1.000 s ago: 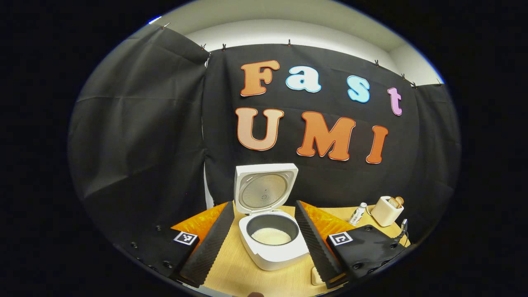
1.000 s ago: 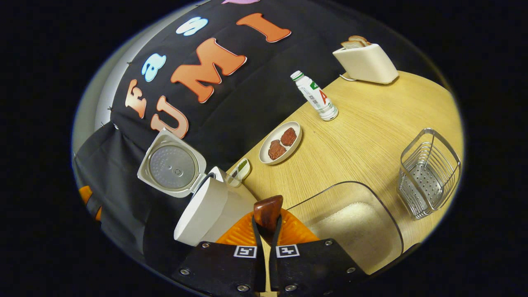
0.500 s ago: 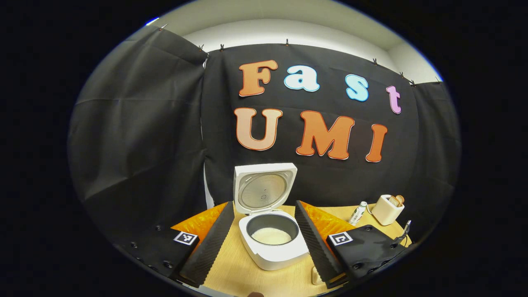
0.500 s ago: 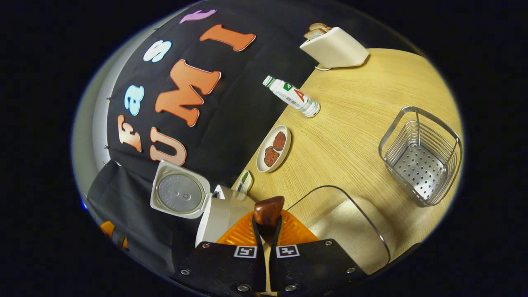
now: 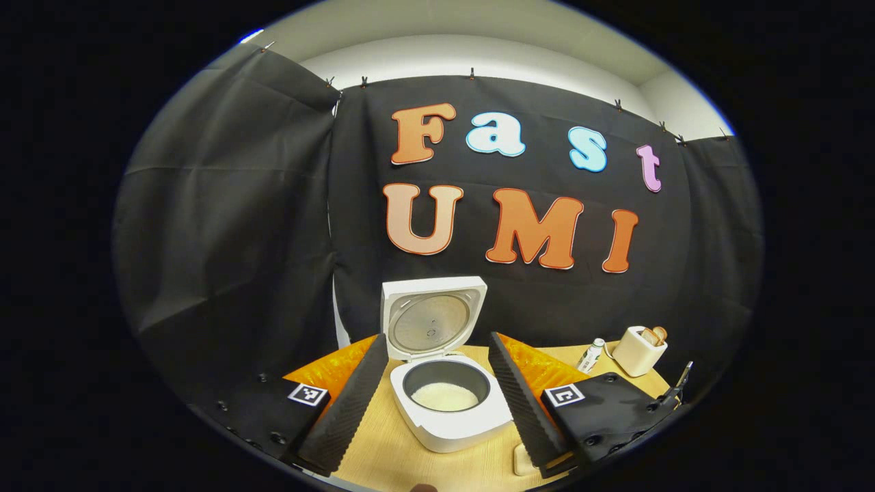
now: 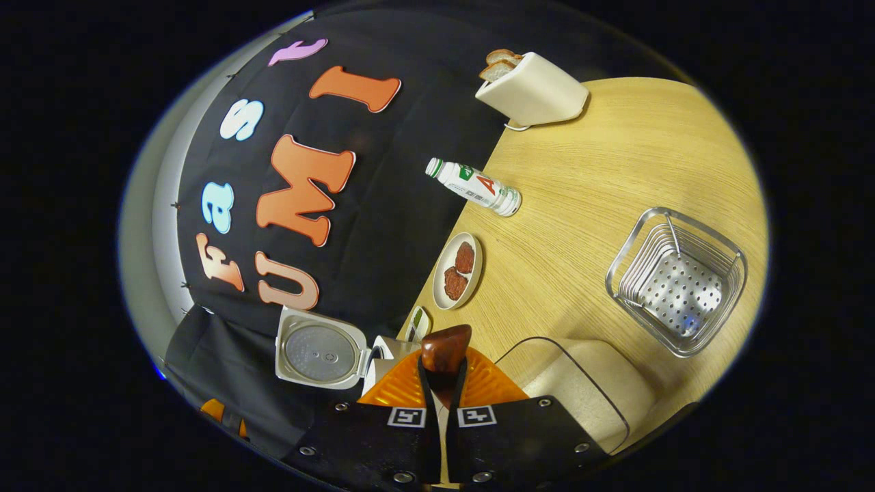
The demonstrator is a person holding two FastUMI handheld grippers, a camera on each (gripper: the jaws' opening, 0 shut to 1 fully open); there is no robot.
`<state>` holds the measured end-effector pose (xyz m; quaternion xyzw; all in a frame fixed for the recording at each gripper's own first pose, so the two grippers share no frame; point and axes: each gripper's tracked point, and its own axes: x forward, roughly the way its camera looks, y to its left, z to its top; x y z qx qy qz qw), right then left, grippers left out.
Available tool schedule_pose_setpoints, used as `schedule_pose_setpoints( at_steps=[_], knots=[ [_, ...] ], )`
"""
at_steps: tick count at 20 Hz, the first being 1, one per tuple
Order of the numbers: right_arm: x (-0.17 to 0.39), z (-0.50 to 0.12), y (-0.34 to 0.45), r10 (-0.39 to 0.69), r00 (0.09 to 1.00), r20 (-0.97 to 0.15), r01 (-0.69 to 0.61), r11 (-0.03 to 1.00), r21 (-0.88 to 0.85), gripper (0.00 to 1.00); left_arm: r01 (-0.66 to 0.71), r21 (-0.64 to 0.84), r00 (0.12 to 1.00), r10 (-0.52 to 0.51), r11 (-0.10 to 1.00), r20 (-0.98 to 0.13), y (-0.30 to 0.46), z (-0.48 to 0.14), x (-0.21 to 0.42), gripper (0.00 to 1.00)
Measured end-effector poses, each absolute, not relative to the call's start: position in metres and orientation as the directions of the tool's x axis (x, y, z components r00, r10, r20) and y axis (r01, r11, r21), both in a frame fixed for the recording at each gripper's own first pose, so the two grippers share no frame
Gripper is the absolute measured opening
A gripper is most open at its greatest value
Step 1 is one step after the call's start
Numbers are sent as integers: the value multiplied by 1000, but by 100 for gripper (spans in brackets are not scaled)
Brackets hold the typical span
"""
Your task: Close the left gripper, press the button to open the rice cooker; take a wooden spoon from the chopstick holder with the right hand, scoop a spoonful of rice and pour it into the rice cooker, then put the wooden spoon back into the chopstick holder.
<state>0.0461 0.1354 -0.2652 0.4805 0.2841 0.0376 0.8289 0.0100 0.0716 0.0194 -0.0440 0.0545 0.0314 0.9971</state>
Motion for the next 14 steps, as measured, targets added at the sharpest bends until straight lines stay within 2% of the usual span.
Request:
schedule_pose_setpoints(
  at_steps=[5,14],
  knots=[
    [53,-239,137,313,854,-415,232,485,843,3,-75,-67,993,68,995,-100,74,24,15,99],
    [73,-181,175,352,868,-351,207,386,899,2,-52,-68,995,46,996,-91,74,31,32,100]
  ],
)
